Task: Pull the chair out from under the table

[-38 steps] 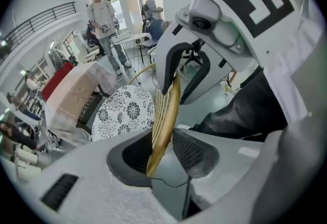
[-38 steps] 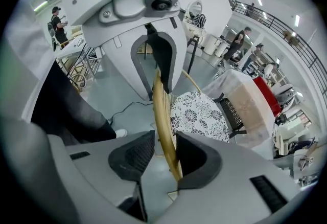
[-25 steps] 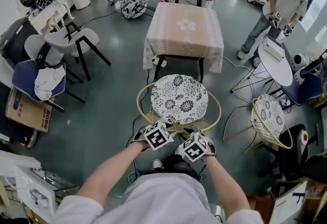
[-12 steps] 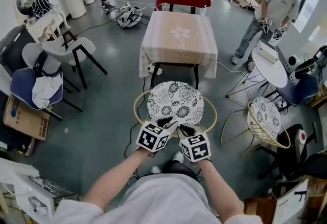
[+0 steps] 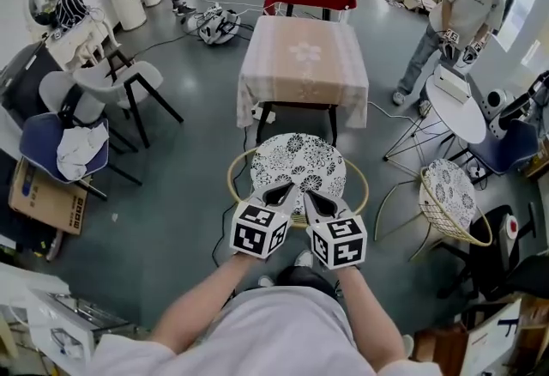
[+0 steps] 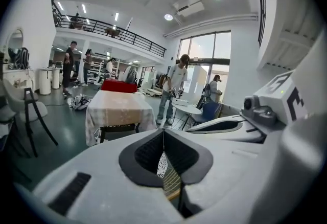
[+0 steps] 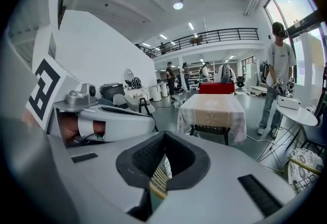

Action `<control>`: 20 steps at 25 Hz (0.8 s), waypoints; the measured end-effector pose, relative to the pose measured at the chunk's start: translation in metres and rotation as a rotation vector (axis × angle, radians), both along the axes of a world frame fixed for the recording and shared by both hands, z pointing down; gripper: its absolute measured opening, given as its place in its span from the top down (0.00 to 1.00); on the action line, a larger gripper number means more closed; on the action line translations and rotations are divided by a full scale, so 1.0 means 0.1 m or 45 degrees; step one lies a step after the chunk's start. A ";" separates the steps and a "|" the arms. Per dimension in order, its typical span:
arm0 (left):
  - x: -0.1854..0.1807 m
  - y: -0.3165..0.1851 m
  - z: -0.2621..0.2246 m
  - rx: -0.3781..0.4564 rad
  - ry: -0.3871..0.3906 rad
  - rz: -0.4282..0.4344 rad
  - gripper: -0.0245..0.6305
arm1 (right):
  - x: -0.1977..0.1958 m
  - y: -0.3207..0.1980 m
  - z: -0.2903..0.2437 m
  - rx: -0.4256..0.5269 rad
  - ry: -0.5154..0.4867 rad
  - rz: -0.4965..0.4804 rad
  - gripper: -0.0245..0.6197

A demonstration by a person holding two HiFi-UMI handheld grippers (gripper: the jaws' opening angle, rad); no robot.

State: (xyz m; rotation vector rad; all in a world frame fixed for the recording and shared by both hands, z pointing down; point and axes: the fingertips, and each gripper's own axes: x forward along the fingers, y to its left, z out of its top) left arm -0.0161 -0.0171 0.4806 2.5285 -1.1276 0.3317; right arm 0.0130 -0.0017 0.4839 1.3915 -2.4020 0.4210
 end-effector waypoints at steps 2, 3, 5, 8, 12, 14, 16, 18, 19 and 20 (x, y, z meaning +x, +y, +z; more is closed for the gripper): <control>-0.01 -0.03 -0.05 0.022 -0.020 -0.020 0.95 | -0.01 0.00 -0.05 0.013 -0.015 -0.008 0.96; -0.01 -0.03 -0.06 0.028 -0.031 -0.026 0.95 | -0.02 0.00 -0.07 0.016 -0.024 -0.011 0.96; -0.02 -0.04 -0.07 0.031 -0.040 -0.038 0.95 | -0.02 0.00 -0.09 0.024 -0.037 -0.011 0.96; -0.05 -0.05 -0.10 0.030 -0.043 -0.052 0.95 | -0.04 -0.01 -0.13 0.035 -0.042 -0.001 0.96; -0.07 -0.01 -0.11 0.026 -0.049 -0.061 0.96 | -0.02 0.00 -0.15 0.035 -0.044 0.018 0.96; -0.07 -0.01 -0.09 0.023 -0.053 -0.062 0.95 | -0.01 0.01 -0.14 0.033 -0.045 0.023 0.96; -0.06 -0.01 -0.08 0.020 -0.056 -0.062 0.95 | 0.00 0.00 -0.12 0.030 -0.046 0.027 0.96; -0.05 0.00 -0.07 0.019 -0.061 -0.059 0.95 | 0.01 0.00 -0.12 0.031 -0.048 0.029 0.96; -0.04 0.01 -0.06 0.019 -0.062 -0.056 0.96 | 0.01 0.00 -0.12 0.032 -0.049 0.031 0.96; -0.03 0.02 -0.05 0.019 -0.063 -0.054 0.96 | 0.01 0.01 -0.12 0.034 -0.049 0.033 0.96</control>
